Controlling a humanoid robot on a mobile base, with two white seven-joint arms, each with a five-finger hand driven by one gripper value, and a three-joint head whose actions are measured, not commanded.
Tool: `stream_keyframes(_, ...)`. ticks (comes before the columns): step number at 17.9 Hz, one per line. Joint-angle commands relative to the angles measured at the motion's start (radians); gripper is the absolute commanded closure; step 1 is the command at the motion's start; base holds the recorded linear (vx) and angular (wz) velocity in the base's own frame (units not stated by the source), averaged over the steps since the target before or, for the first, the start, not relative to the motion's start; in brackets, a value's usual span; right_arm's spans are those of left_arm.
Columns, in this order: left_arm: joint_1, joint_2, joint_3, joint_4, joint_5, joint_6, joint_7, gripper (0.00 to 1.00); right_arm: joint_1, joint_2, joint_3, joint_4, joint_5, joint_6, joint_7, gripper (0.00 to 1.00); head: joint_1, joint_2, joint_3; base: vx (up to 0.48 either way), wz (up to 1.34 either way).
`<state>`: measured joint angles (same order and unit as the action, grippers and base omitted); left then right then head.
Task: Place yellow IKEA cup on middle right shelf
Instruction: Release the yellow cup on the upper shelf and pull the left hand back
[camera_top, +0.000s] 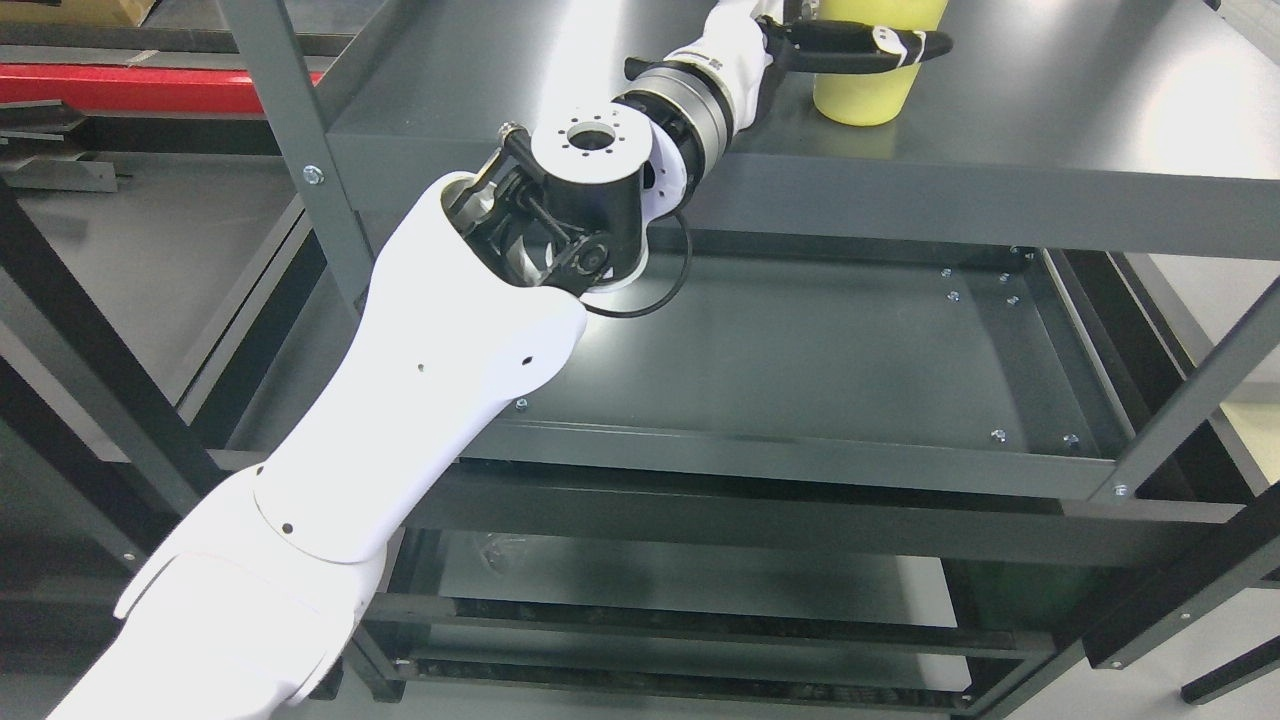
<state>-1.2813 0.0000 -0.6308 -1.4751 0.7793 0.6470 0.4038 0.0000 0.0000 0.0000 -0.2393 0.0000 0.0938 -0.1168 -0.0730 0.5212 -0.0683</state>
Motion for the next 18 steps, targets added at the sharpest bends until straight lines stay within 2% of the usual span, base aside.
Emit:
stream_keyframes(1,0.003,0.017,0.068,-0.031,-0.041,-0.007,0.001,0.01,0.014,-0.017,0.017,0.0,-0.025,0.0,0.0,0.01,0.0,0.0,0.0,0.0,0.0)
stream_keyframes(10,-0.013,0.017,0.198,-0.151,-0.045,-0.007,-0.006,0.01,0.014,-0.017,0.017,0.0,-0.025,0.0,0.0,0.01,0.0,0.0,0.0,0.0,0.0)
stream_keyframes(16,-0.012,0.017,0.261,-0.175,-0.006,-0.009,-0.224,0.01,0.014,-0.017,0.017,0.0,-0.025,0.0,0.0,0.01,0.0,0.0,0.0,0.0,0.0)
stream_keyframes(18,-0.012,0.017,0.272,-0.177,0.059,-0.006,-0.258,0.03,0.014,-0.017,0.017,0.0,-0.025,0.0,0.0,0.01,0.0,0.0,0.0,0.0,0.0)
